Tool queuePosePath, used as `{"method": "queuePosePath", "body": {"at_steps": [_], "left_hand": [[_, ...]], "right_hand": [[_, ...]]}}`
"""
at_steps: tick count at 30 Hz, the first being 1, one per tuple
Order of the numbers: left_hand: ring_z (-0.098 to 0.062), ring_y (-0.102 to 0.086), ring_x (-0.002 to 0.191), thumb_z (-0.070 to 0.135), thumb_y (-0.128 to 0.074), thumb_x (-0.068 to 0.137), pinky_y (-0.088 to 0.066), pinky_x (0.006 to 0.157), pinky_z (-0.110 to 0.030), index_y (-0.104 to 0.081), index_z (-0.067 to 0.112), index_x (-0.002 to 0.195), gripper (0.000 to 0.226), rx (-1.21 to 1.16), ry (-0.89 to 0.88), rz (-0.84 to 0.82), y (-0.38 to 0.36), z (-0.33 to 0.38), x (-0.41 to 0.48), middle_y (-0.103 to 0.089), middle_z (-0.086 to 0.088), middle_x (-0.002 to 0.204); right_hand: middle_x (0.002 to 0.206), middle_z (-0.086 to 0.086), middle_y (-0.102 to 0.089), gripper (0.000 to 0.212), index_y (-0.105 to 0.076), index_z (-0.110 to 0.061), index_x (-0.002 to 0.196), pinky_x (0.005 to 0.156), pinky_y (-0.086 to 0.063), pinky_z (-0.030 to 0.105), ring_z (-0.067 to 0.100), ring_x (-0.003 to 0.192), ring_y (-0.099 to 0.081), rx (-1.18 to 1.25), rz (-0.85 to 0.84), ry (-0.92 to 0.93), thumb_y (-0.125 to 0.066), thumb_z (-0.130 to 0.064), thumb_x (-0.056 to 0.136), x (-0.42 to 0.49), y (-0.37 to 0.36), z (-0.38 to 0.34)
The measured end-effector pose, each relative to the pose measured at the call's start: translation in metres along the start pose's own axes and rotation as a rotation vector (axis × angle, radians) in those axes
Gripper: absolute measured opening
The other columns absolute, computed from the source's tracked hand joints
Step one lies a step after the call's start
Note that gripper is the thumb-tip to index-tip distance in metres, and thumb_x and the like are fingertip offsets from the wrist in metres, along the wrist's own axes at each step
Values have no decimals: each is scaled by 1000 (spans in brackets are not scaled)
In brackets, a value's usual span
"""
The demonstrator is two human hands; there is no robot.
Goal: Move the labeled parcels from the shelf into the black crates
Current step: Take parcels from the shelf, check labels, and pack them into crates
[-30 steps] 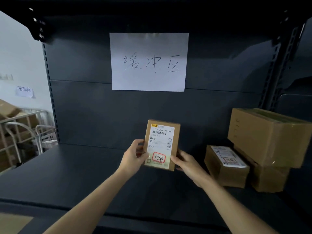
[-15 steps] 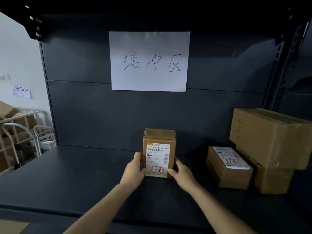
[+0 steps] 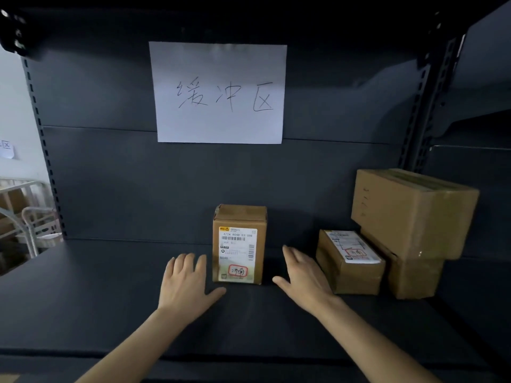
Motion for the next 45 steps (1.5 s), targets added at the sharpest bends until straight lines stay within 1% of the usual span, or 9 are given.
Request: {"method": "queuePosePath", "body": {"at_steps": [4,11,23,27,31,35,38,42,45], "left_hand": [[-20,-45,122,69,-49,78,-33,103,-33,-49,22,128,68,-99,-57,57,8,18,-9,-54,2,126],[-14,-44,117,64,-44,83,-34,100,-28,-44,26,131,61,-187,-230,35,17,80,-8,-50,8,123],[-17,-30,135,58,-42,89,-26,111,-32,-33,22,143,66,-320,-377,-76,12,176,17,-38,0,145],[-21,-33,135,55,-39,92,-30,110,-35,-33,18,143,63,-461,-307,-167,8,202,30,-40,-4,145],[-25,-41,131,50,-34,97,-33,99,-27,-39,14,140,57,-996,11,-467,10,228,44,-46,-9,142],[-24,-54,116,47,-35,97,-43,100,-34,-43,16,137,52,-1216,121,-604,7,237,48,-55,-9,130],[-21,-54,113,38,-40,98,-44,96,-32,-40,16,139,46,-1274,93,-574,7,228,43,-56,-6,128],[-7,-44,125,22,-50,95,-35,106,-27,-31,20,144,52,-1224,-128,-411,7,208,26,-49,10,136],[4,-40,118,16,-53,94,-34,97,-16,-26,23,144,58,-1148,-207,-285,6,196,18,-49,15,130]], "right_hand": [[153,6,-24,72,-15,-13,147,114,-23,31,21,139,-25,-67,63,11,-48,-44,92,-13,14,13],[152,7,-26,69,-18,-12,146,115,-21,34,23,139,-25,-173,153,-74,-44,-46,92,-49,48,54],[143,8,-38,62,-26,-9,143,103,-36,28,19,129,-38,-3,155,-309,-48,-39,93,-93,65,124],[137,8,-45,54,-32,-11,139,99,-39,28,20,123,-46,137,138,-361,-47,-37,94,-85,60,133],[131,6,-53,43,-43,-14,131,98,-42,28,17,117,-52,430,126,-433,-46,-37,95,-65,51,135],[140,8,-46,56,-31,-11,142,105,-34,30,20,127,-44,642,116,-501,-39,-42,96,-53,43,132],[135,5,-51,46,-40,-16,138,104,-38,32,18,121,-49,683,135,-452,-41,-37,97,-52,40,130],[133,0,-53,42,-41,-19,136,101,-38,28,12,120,-49,697,199,-366,-48,-24,95,-57,35,121],[133,-3,-52,45,-40,-19,136,94,-37,19,3,116,-47,702,234,-319,-53,-17,93,-60,30,111]]}}
Point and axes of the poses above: each hand's wrist, its own x-axis towards the middle knuckle, its own y-axis out of the back of the hand, z = x × y, the point moved 1 cm from there along x, towards the middle knuckle
